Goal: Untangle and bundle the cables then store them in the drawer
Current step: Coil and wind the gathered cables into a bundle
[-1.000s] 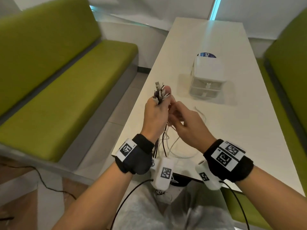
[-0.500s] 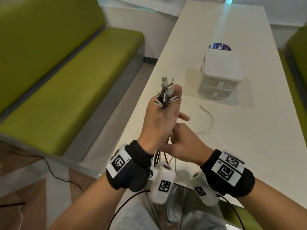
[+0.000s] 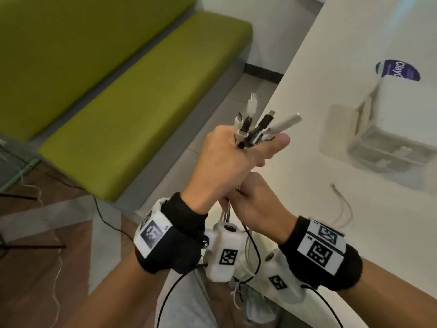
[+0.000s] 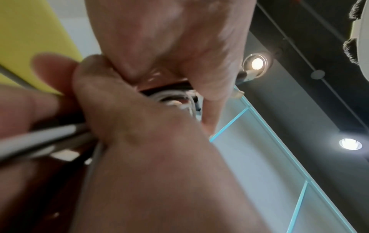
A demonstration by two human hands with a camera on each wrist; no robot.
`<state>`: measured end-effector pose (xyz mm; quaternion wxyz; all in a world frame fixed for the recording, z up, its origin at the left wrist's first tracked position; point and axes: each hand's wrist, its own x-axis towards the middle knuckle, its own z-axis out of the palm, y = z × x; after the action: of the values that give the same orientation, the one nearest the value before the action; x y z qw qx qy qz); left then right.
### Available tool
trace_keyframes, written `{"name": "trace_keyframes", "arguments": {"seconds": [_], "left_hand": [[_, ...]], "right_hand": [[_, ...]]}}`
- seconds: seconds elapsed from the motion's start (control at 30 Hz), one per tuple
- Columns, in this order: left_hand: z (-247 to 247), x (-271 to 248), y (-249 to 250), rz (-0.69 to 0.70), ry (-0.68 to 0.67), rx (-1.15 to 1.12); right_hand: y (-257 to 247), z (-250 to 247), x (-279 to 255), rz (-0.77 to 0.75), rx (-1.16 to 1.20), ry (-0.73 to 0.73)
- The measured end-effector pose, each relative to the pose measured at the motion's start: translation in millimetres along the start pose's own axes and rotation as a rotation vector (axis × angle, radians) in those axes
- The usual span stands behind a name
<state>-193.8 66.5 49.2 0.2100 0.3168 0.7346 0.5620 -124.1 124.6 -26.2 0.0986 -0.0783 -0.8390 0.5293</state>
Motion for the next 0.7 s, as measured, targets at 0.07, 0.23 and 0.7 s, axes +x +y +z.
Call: {"name": "trace_keyframes", "arguments": {"seconds": [0.07, 0.23, 0.7], "left_hand": [[-15.1, 8.3, -7.9, -0.023, -0.048, 0.039], [-43.6, 34.2, -27.7, -0.042, -0.142, 0.061], [-125.4, 66.9, 14.2, -0.079, 0.074, -0.098]], "right_hand": [[-0.1, 7.3, 14.7, 0.015, -0.015, -0.044], [2.7, 18.5, 53.6, 0.041, 0.016, -0.057], [-71.4, 34.3, 128.5, 0.04, -0.18, -0.062]]}}
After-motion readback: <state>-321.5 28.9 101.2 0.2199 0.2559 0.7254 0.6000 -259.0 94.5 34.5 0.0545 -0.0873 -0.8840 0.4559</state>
